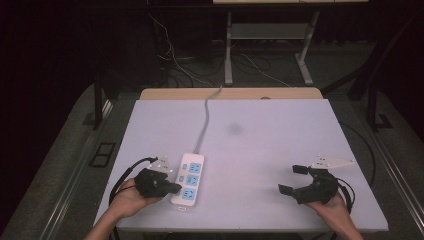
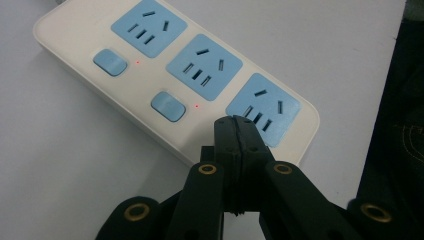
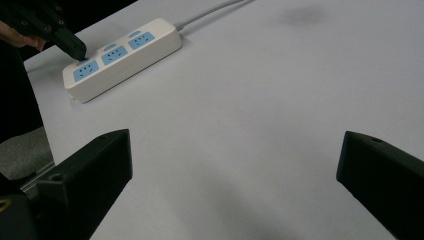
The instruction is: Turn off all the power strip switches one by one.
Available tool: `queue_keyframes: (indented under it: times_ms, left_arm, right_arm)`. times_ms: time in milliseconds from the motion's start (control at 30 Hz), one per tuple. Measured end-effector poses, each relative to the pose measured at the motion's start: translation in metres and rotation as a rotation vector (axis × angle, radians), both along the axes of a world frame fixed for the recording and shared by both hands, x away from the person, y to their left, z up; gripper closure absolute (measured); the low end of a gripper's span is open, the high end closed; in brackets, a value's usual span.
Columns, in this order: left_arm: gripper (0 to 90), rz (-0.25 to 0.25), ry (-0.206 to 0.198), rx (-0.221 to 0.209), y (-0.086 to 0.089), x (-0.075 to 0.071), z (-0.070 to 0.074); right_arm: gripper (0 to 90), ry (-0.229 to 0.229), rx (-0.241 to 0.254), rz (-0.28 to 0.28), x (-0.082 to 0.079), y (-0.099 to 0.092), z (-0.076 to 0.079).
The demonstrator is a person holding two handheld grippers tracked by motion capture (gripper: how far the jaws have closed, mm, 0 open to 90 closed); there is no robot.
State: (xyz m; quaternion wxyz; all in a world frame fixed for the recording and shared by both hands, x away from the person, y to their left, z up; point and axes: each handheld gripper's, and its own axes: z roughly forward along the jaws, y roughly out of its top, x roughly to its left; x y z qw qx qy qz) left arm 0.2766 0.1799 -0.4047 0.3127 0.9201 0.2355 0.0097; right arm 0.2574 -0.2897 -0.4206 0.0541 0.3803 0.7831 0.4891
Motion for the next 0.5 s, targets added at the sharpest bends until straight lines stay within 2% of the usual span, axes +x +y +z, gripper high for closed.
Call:
queue_keyframes:
  times_ms: [67, 500]
  left_arm:
    - [89.1, -0.013, 0.009, 0.000, -0.0016, -0.0002, -0.0001]
    - [89.3, -0.007, 0.037, -0.021, -0.0024, 0.0007, -0.0015]
  right_arm:
    - [1.2, 0.000, 0.001, 0.000, 0.0000, 0.0000, 0.0001]
    - [1.2, 0.000, 0.002, 0.004, -0.0007, -0.0005, 0.0004]
